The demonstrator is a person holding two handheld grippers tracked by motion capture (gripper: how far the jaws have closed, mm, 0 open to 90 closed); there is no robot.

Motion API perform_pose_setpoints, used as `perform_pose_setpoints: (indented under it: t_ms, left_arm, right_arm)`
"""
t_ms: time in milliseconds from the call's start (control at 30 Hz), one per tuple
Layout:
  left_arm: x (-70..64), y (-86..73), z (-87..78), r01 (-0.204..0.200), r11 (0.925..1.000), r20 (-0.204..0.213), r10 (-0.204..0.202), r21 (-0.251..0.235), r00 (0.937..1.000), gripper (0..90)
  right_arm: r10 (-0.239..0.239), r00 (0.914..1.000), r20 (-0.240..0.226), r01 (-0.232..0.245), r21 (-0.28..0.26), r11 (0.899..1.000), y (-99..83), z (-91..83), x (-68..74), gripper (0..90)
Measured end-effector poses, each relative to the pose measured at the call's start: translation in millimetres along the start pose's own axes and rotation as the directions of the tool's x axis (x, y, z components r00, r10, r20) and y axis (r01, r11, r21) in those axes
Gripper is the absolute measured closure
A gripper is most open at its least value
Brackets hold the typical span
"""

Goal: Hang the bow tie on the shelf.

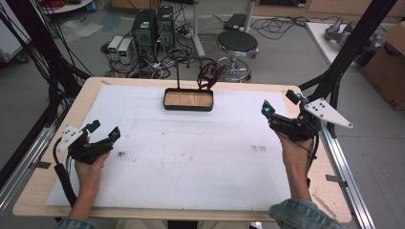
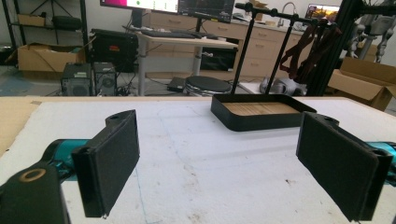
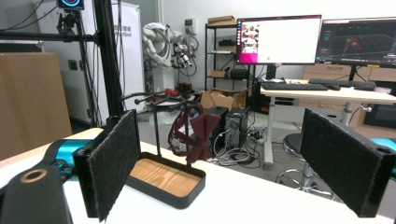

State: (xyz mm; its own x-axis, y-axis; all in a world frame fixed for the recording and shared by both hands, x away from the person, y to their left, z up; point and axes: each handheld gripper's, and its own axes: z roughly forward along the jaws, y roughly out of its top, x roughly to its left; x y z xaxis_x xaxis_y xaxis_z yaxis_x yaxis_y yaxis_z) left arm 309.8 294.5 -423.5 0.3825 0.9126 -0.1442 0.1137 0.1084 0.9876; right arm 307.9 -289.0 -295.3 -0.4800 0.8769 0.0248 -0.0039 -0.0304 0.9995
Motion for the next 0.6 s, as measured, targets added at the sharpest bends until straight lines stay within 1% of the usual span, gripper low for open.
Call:
perform_pose_setpoints:
  t_ms: [233,300,333,367,433,600]
  left_arm:
    - [0.1,-0.2,-0.1,-0.003,1.0000,-0.004,0.003,0.002,1.0000,13.6]
    - [0.1,-0.3,-0.1,-0.002,1.0000,-0.005,0.002,0.003,1.0000,13.6]
    - [0.2,-0.2,-0.1,-0.003,1.0000,-0.006,0.003,0.003,1.0000,13.6]
    - [0.3,-0.3,-0.2,-0.004,1.0000,-0.006,0.004,0.003,1.0000,13.6]
    - [0.3,-0.2,-0.4,-0.004,1.0000,-0.012,0.004,0.004,0.9999,13.6]
    - [0.6,-0.2,-1.2,-0.007,0.9999,-0.024,0.008,0.007,0.9997,13.6]
  right_arm:
    - [0.013,0.9999,0.006,-0.013,-0.036,0.999,-28.4,-26.2,-6.0,11.3]
    - [-0.002,1.0000,0.000,0.002,-0.049,0.999,-36.5,-31.3,-5.8,11.0]
    - [-0.012,0.9999,0.002,0.012,-0.046,0.999,-40.6,-33.3,-5.2,11.0]
    - [-0.012,0.9999,0.002,0.012,-0.046,0.999,-40.6,-33.3,-5.2,11.0]
    - [-0.014,0.9999,-0.009,0.014,-0.043,0.999,-53.4,-37.6,-4.1,11.0]
    - [-0.007,0.9999,-0.011,0.006,-0.006,1.000,-73.5,-41.4,0.1,11.0]
